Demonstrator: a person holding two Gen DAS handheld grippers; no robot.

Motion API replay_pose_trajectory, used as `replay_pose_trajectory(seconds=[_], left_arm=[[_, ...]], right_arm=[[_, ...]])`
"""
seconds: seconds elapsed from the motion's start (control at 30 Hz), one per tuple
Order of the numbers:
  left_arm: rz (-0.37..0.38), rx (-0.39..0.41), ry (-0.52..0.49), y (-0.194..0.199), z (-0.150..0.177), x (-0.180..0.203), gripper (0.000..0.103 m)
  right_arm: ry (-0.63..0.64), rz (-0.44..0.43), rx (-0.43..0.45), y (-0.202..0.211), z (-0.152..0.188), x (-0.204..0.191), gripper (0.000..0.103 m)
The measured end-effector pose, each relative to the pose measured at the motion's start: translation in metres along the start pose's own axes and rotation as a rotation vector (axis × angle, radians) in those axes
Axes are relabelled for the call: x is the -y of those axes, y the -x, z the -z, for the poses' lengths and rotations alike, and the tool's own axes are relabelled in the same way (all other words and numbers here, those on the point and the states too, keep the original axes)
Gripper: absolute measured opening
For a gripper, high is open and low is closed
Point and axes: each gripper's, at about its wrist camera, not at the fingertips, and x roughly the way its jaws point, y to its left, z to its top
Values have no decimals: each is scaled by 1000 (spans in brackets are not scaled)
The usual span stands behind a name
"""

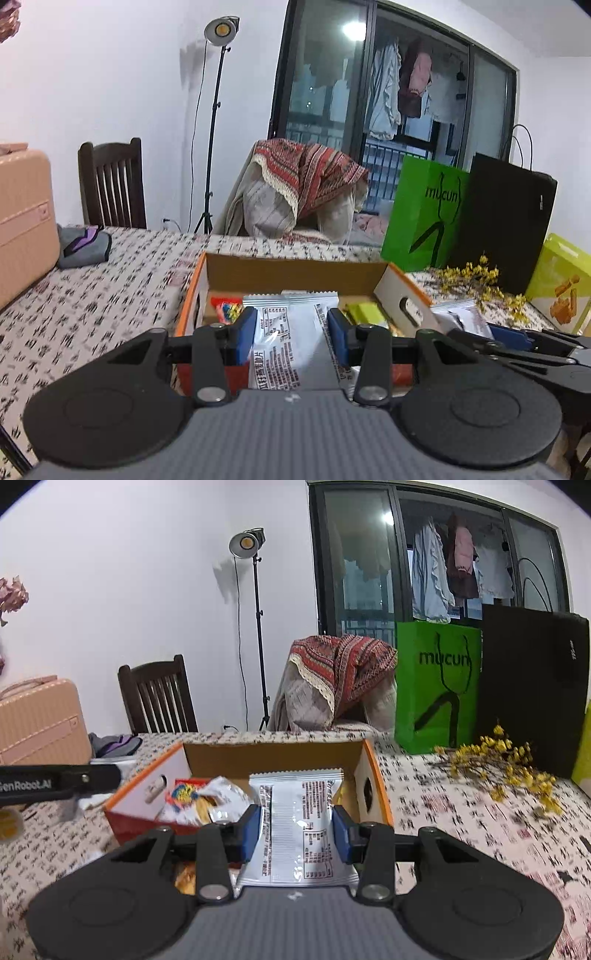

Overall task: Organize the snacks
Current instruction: 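Carry both white packets into the box and open both tools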

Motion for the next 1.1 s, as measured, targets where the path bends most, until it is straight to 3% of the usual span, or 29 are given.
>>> replay_pose_trajectory(seconds=[0.47, 0.77, 1.1], left_arm=[[-67, 8, 23, -64, -25, -4, 43], [-111, 10, 32, -105, -9, -20, 43], [-119, 39, 9, -112, 5, -25, 46]], right_arm=[[-42, 11, -3, -67, -39, -8, 40], [-82, -1, -4, -112, -23, 3, 40], [-19, 5, -11, -120, -8, 0, 41]])
